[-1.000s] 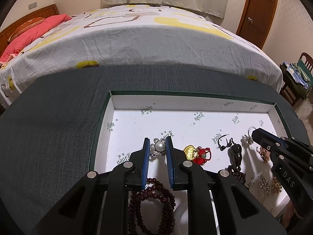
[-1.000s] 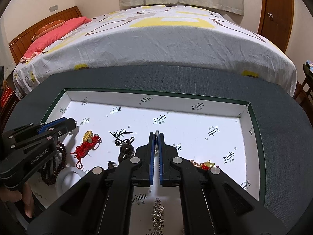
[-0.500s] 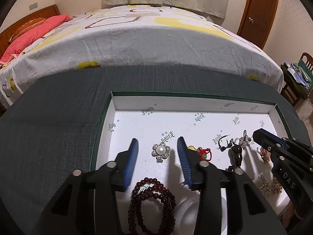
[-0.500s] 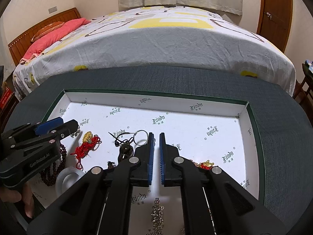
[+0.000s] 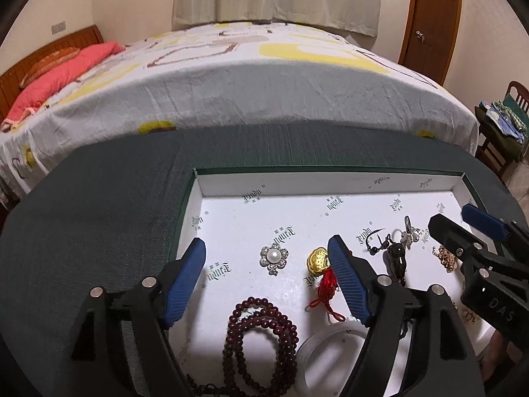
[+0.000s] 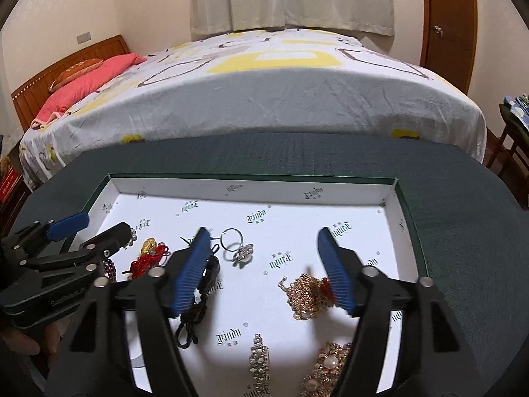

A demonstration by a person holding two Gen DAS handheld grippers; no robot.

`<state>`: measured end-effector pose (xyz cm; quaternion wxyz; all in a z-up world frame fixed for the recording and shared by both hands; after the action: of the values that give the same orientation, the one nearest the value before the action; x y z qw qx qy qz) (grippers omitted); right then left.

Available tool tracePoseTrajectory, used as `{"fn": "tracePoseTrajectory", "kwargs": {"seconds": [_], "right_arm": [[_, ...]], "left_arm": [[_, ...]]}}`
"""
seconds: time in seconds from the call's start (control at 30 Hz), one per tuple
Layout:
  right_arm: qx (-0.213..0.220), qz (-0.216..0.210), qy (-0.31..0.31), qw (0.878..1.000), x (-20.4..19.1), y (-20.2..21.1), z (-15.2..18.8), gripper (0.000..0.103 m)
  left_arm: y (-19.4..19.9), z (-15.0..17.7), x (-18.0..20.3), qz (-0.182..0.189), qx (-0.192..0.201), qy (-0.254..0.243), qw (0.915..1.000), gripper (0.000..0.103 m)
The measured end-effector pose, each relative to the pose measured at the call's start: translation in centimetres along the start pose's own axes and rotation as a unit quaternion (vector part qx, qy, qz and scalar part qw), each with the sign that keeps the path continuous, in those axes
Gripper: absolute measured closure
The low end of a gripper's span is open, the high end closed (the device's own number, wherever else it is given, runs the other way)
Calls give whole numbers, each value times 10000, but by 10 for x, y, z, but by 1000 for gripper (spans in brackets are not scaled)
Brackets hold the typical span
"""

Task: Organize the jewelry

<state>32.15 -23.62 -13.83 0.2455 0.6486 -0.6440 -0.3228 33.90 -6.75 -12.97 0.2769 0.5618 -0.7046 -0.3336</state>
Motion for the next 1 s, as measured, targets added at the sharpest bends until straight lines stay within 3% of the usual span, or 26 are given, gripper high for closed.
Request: {"fn": "tracePoseTrajectory", "kwargs": {"seconds": [0.17, 0.4, 0.67, 1.0], "right_arm": [[262, 104, -69, 9996, 5, 13, 3, 24], [424, 245, -53, 9988, 7, 41, 20, 23], [732, 416, 239, 9962, -5, 100, 50, 22], [1125, 226, 340, 9928, -19, 190, 73, 15]], "left_arm": [[14, 4, 0, -173, 313, -15, 9994, 26], [51, 20, -3, -150, 624, 271, 9976, 23], [104, 56, 0, -299, 777, 349, 9959, 22], [194, 88, 7, -524, 1318, 444, 9889, 20]]}}
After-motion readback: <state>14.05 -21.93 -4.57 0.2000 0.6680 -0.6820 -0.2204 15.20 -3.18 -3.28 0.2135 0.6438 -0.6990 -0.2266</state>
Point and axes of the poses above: each gripper's, at about its wrist camera, not at the fingertips, and y roughly against the way its jaws point, x to its right, z to its underside, the point moved 4 cm from there along -y, roughly the way its jaws point, and after that the axes turned 3 degrees about -x, right-handed, at the moved point
